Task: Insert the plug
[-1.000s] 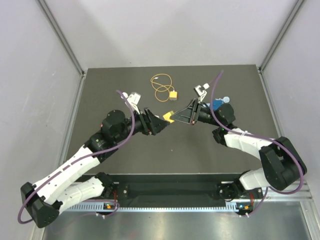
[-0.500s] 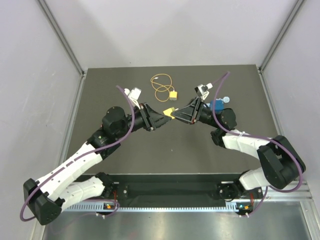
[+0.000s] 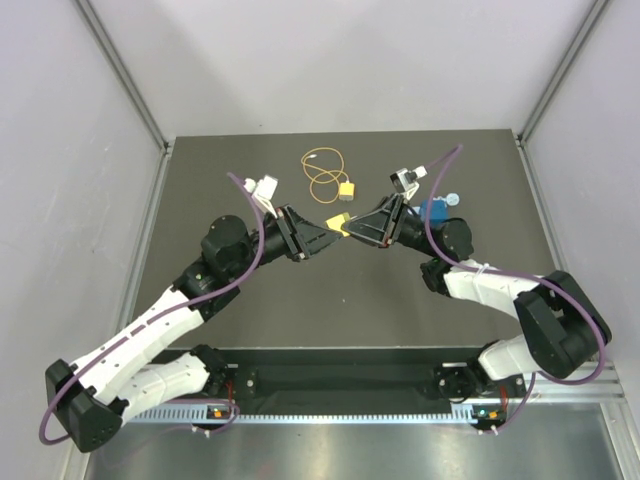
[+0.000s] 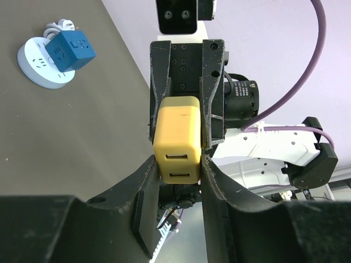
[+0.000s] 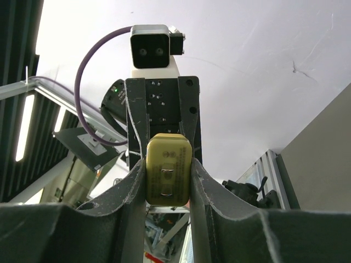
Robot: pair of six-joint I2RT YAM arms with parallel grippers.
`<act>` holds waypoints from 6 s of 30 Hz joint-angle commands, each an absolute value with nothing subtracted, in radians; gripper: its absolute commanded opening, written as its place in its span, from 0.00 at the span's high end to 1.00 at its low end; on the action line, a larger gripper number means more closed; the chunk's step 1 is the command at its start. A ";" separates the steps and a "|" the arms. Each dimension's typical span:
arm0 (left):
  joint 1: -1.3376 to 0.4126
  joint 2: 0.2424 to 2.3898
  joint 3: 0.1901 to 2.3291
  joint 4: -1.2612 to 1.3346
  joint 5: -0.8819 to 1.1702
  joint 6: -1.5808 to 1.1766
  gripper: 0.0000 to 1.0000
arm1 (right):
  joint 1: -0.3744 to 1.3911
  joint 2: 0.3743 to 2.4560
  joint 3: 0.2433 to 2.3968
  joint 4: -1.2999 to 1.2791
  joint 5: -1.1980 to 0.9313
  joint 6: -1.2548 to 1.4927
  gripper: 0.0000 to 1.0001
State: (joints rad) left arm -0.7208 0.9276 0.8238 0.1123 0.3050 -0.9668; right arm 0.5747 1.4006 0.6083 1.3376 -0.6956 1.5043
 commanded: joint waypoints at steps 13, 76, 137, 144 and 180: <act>-0.715 0.948 1.179 -0.463 0.049 -0.692 1.00 | 0.382 1.226 0.563 1.386 -0.805 1.392 0.27; -0.164 1.964 1.720 -1.112 -0.420 -0.525 1.00 | 0.344 0.807 0.770 -0.104 -0.479 0.528 0.00; -0.140 2.016 1.767 -1.181 -0.357 -0.572 1.00 | 0.345 0.775 0.796 -0.159 -0.422 0.473 0.00; -0.135 2.052 1.767 -1.186 -0.379 -0.578 1.00 | 0.345 0.761 0.796 -0.169 -0.417 0.463 0.00; -0.124 1.991 1.760 -1.233 -0.374 -0.667 1.00 | 0.344 0.753 0.802 -0.201 -0.396 0.431 0.00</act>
State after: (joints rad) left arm -0.1322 2.0308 1.7630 -1.1831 -0.3717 -0.6388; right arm 0.3489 0.7658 0.7425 -0.2131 -0.4004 0.4480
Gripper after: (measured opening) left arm 0.371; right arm 0.996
